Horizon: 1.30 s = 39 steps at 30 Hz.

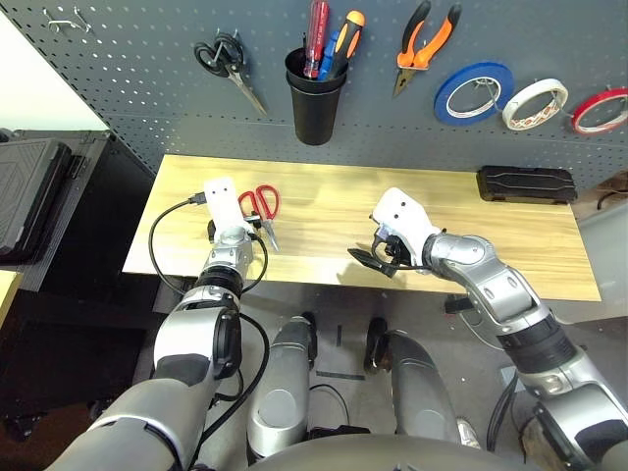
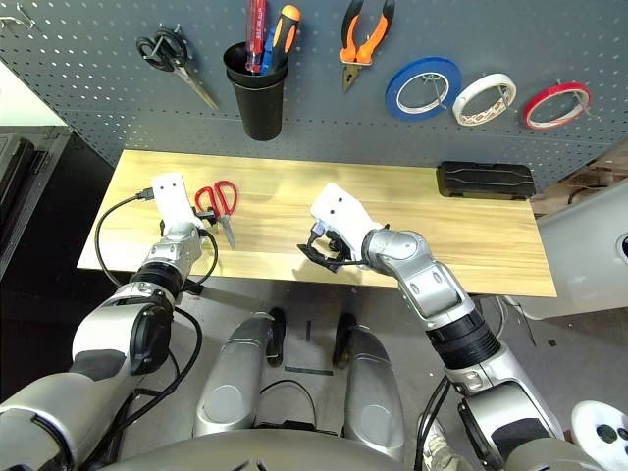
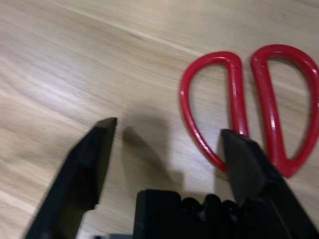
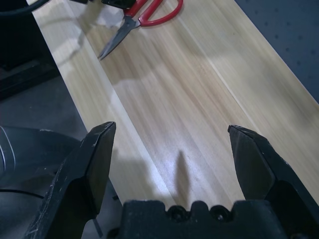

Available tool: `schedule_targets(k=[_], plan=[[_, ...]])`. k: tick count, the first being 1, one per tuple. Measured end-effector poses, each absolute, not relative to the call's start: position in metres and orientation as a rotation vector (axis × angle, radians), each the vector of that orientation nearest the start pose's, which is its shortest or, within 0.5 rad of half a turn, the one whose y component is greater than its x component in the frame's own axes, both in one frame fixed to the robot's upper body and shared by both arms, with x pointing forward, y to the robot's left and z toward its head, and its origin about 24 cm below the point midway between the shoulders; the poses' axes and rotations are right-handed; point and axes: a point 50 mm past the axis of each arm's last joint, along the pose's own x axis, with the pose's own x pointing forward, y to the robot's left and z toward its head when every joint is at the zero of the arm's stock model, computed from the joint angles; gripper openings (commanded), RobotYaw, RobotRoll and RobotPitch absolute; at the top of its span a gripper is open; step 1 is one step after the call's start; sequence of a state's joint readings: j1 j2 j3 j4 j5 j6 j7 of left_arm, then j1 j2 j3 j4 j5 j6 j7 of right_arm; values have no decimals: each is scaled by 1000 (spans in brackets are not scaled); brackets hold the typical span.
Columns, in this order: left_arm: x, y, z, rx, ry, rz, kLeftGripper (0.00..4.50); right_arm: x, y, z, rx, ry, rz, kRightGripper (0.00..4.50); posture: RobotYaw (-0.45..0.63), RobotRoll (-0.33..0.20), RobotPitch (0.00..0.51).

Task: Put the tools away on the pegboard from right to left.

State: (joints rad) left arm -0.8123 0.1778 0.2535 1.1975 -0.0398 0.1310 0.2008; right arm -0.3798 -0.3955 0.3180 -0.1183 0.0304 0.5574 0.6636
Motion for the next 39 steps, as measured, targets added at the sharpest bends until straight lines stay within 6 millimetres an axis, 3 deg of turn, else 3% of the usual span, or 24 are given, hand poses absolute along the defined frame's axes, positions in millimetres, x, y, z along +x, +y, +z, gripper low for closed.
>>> schedule_targets(k=[8,21,25,39], plan=[[362,191,16,-37,519,297,24,287,-113,95,-449,287,918,4500,135,0,266],[359,179,20,-207,381,318,24,295,-113,99,-465,208,966,4500,196,0,243],[356,178,34,-297,275,326,24,297,-113,101,-446,163,982,4500,221,0,239],[294,196,102,-345,-93,228,24,300,-126,116,-301,-95,1047,4500,301,0,224]])
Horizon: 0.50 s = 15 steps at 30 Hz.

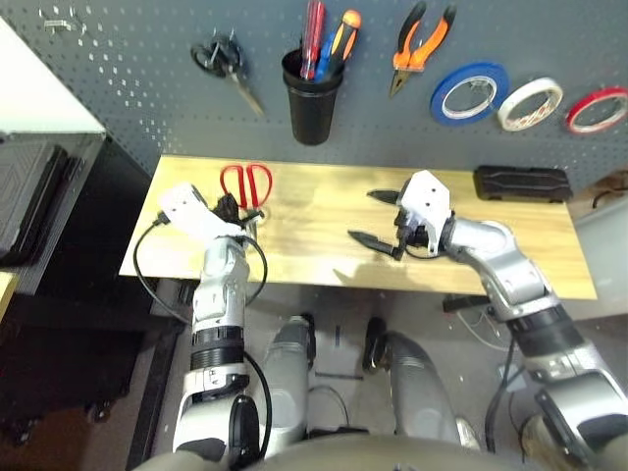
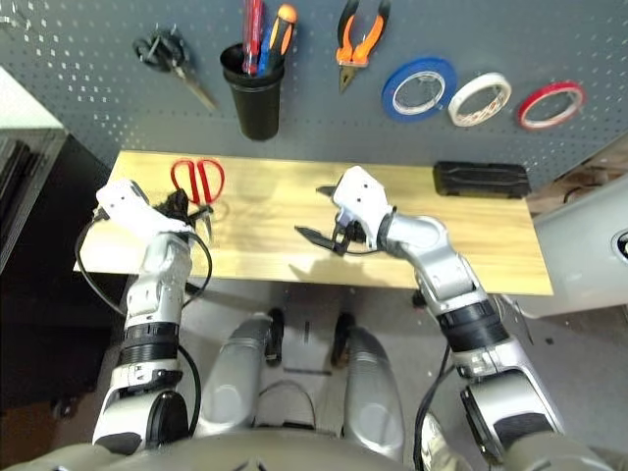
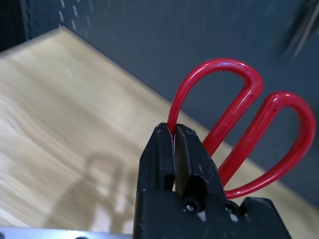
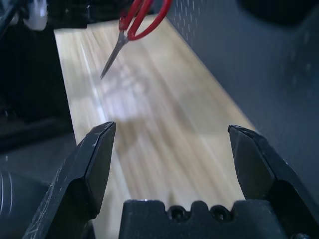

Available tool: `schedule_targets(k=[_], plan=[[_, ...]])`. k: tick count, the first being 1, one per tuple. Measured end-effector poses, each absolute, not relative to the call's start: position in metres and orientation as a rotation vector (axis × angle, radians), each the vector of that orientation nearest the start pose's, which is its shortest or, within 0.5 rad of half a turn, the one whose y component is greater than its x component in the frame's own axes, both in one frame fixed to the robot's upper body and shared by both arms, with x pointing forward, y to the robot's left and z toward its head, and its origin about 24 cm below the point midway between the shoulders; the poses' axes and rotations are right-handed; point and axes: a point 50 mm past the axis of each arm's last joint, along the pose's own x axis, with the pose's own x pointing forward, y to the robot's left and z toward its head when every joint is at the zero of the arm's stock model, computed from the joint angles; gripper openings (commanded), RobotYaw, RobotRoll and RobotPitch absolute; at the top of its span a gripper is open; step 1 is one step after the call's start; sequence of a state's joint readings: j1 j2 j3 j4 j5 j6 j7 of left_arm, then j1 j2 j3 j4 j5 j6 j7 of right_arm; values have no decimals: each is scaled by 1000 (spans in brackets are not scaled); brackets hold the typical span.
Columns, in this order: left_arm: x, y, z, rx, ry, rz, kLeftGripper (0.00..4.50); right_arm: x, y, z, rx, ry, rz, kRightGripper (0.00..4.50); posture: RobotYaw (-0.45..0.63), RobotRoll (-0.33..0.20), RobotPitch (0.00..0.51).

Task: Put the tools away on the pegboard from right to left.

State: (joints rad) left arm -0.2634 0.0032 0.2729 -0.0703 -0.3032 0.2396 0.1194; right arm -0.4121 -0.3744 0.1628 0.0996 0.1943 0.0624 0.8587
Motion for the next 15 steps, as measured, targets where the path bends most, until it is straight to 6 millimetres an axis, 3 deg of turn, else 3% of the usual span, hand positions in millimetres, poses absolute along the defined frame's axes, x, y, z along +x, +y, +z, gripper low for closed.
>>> schedule_targets(k=[9,15], plan=[[285,195,143,-374,-251,155,24,300,-142,136,-224,-293,1030,4500,309,0,207],[291,193,170,-374,-322,106,24,298,-155,152,-162,-387,1002,4500,290,0,194]])
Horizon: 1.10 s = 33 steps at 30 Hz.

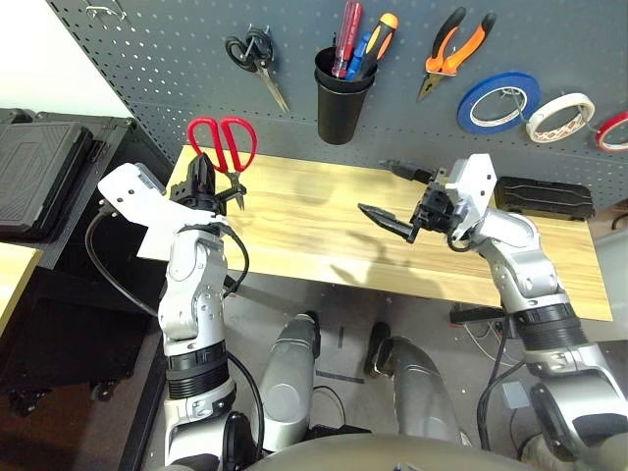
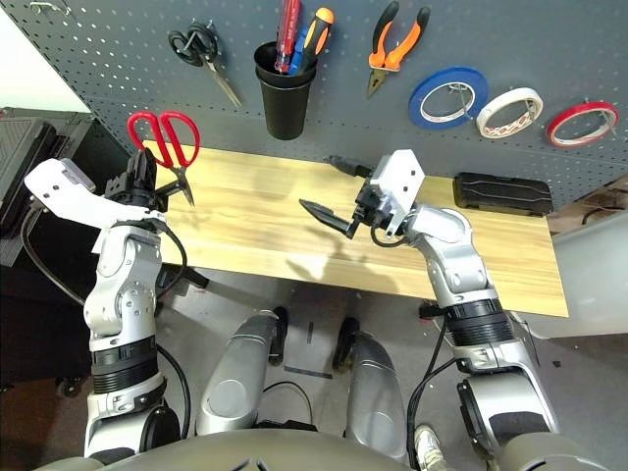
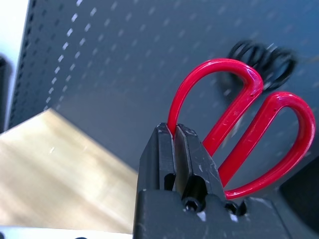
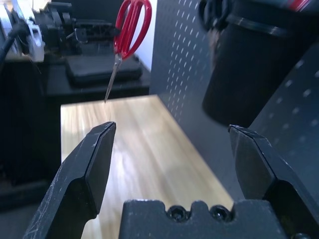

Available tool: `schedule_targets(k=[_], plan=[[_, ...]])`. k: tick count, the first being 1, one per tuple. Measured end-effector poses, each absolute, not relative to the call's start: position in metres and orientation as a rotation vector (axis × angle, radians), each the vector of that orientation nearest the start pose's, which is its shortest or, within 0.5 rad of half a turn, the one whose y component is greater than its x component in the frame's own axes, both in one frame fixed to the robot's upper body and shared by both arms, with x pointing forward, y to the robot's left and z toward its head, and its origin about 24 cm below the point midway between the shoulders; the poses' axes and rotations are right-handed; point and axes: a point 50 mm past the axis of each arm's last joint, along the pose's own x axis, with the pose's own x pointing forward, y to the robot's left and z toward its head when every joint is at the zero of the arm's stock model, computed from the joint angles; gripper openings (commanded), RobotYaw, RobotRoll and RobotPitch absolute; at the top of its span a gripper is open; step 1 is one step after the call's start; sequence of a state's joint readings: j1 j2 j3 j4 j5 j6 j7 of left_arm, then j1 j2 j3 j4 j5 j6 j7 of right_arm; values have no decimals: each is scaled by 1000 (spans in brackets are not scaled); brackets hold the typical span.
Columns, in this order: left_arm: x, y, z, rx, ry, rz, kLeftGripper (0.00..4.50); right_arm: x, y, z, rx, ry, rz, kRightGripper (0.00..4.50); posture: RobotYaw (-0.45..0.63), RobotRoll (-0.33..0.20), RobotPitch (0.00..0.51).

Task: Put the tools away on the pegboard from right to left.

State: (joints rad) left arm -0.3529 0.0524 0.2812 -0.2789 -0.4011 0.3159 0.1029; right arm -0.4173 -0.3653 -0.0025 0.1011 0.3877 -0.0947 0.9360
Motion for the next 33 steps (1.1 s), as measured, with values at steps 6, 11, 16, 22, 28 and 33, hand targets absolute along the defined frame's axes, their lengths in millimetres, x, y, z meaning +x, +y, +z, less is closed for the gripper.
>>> schedule_targets(k=[6,11,16,22,28,33], plan=[[297,194,187,-387,-359,90,24,293,-166,172,-140,-457,994,4500,269,0,186],[300,197,197,-404,-378,75,24,290,-170,181,-107,-469,996,4500,249,0,184],[304,199,203,-416,-379,62,24,288,-172,187,-109,-489,989,4500,241,0,185],[317,200,207,-413,-356,48,24,287,-171,191,-107,-496,982,4500,223,0,184],[328,199,205,-419,-318,48,24,288,-169,202,-112,-507,984,4500,207,0,184],[335,197,204,-426,-299,46,24,289,-169,201,-104,-488,973,4500,199,0,184]])
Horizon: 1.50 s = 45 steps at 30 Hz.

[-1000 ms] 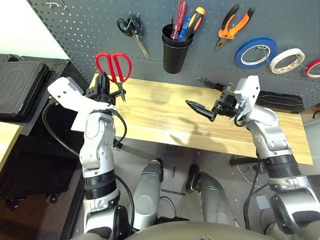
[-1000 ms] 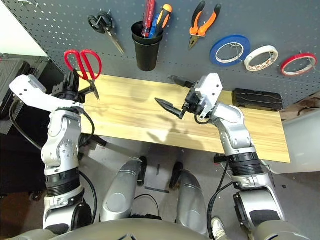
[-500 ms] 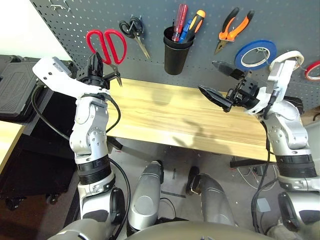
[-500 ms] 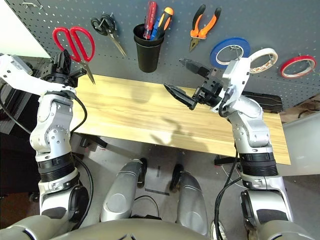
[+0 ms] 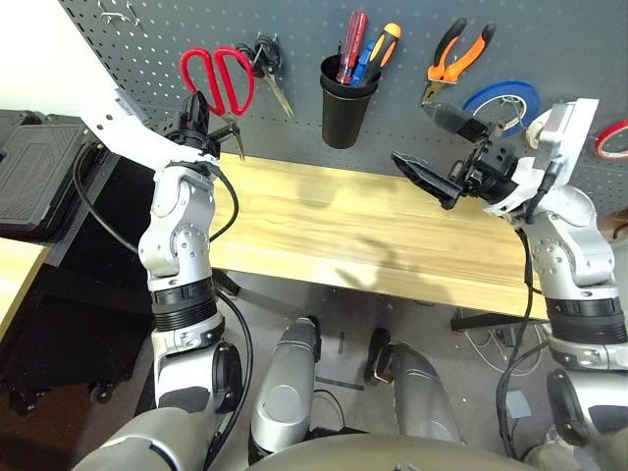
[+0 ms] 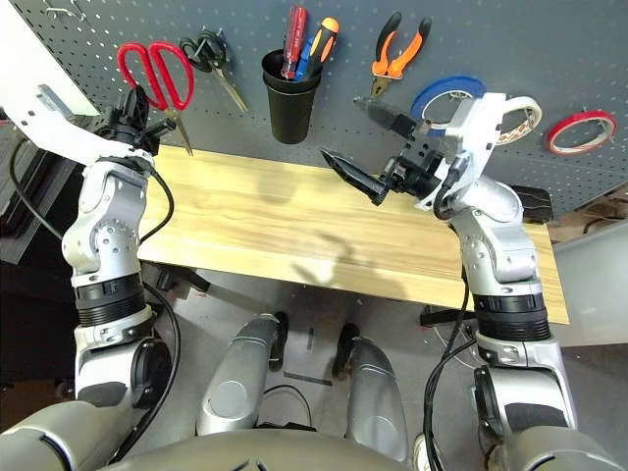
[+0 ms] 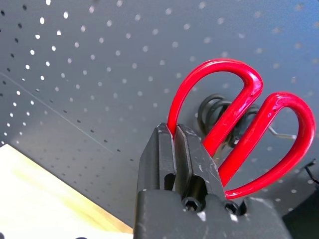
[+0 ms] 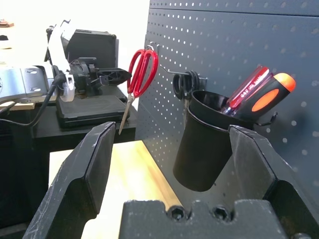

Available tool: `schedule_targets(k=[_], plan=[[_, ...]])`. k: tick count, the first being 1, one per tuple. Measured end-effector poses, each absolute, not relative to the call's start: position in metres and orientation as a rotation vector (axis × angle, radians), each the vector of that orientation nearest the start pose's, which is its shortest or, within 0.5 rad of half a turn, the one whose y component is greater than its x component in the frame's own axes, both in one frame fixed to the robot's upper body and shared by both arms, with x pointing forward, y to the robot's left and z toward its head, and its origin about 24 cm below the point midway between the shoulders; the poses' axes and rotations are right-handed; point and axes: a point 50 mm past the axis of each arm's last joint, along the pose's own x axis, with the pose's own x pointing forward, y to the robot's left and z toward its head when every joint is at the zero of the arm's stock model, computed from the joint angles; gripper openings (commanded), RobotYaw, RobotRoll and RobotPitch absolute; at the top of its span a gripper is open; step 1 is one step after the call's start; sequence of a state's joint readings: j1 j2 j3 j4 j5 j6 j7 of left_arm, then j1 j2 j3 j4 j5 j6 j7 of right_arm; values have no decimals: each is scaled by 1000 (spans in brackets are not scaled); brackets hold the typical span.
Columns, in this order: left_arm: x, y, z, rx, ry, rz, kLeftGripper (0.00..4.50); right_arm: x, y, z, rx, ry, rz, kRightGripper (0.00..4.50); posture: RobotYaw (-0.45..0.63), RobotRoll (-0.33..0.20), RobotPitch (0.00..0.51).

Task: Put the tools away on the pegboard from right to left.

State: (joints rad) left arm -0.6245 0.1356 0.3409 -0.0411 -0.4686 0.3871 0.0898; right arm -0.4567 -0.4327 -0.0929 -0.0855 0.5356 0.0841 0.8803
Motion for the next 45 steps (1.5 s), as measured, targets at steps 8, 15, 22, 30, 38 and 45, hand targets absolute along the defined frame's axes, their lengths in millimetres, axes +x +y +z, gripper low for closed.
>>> schedule_targets(k=[8,15,22,30,38,45], plan=[[350,195,200,-444,-270,46,24,289,-167,203,-102,-494,967,4500,191,0,186],[367,189,198,-445,-247,15,24,288,-165,204,-102,-500,972,4500,178,0,183],[368,189,200,-448,-270,-2,24,287,-165,203,-110,-497,966,4500,173,0,187],[364,191,190,-447,-253,3,24,287,-166,200,-112,-490,964,4500,186,0,187],[355,192,194,-452,-279,17,24,287,-167,199,-132,-488,969,4500,202,0,191],[345,198,190,-458,-272,51,24,289,-168,195,-131,-470,972,4500,214,0,191]])
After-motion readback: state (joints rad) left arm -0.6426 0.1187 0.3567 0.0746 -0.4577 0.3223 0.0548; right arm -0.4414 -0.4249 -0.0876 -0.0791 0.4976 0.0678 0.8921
